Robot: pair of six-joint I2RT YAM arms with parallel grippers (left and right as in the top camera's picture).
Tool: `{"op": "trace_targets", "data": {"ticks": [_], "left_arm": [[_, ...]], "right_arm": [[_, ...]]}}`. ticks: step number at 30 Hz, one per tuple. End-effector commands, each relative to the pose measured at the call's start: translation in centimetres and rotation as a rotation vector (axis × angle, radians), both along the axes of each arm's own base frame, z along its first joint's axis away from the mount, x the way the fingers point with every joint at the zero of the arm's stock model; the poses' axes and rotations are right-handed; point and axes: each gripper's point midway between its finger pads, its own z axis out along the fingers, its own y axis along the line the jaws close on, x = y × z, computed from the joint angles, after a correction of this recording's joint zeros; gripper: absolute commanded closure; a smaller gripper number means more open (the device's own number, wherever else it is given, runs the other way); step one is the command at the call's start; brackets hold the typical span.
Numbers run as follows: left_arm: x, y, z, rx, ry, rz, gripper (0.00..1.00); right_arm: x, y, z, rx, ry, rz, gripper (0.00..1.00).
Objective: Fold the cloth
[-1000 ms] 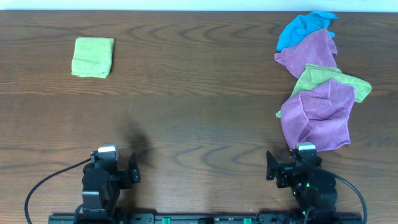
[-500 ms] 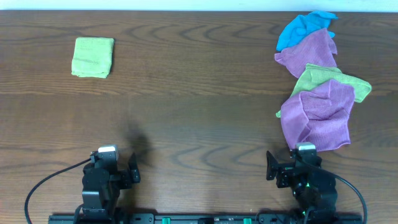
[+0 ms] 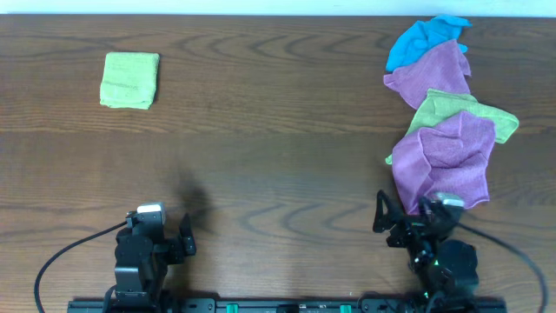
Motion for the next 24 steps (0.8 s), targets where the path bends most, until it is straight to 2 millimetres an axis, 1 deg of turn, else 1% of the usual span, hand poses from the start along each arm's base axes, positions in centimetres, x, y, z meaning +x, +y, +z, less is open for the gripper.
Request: {"op": "trace_targets", "data": {"ticks": [1, 3, 6, 9, 11, 15, 19, 24], "left_arm": [[-0.2, 0.1, -0.7, 0.016, 0.019, -0.001, 0.05], [-0.2, 0.1, -0.7, 0.016, 0.019, -0.001, 0.05], [-0.2, 0.1, -0.7, 0.016, 0.019, -0.001, 0.04], [-0.2, 0.1, -0.7, 0.016, 0.019, -0.001, 0.05], [-0.2, 0.1, -0.7, 0.016, 0.019, -0.001, 0.05], [-0.2, 0.1, -0.7, 0.016, 0.019, -0.001, 0.05], [-0.2, 0.1, -0.7, 0.016, 0.019, -0.001, 0.05], [-0.2, 0.1, -0.7, 0.016, 0.019, -0.001, 0.05]], "right_arm": [[0.3, -1.2, 0.5, 0.258, 0.01, -0.159, 0.01], [0.6, -2.6, 1.3, 0.248, -0.038, -0.234, 0.01], [0.6, -4.7, 1.9, 0.25, -0.078, -0.361, 0.01], [0.9, -5.3, 1.5, 0.15, -0.063, -0.368, 0.01], [1.3, -5.5, 0.7, 0.084, -0.025, -0.365, 0.01], [2.4, -6.4, -1.4, 0.045, 0.073, -0.406, 0.01], [4.2, -6.8, -3.4, 0.029, 0.16, -0.406, 0.01], [6.5, -7.1, -5.5, -0.09, 0.322, -0.351, 0.01]]}}
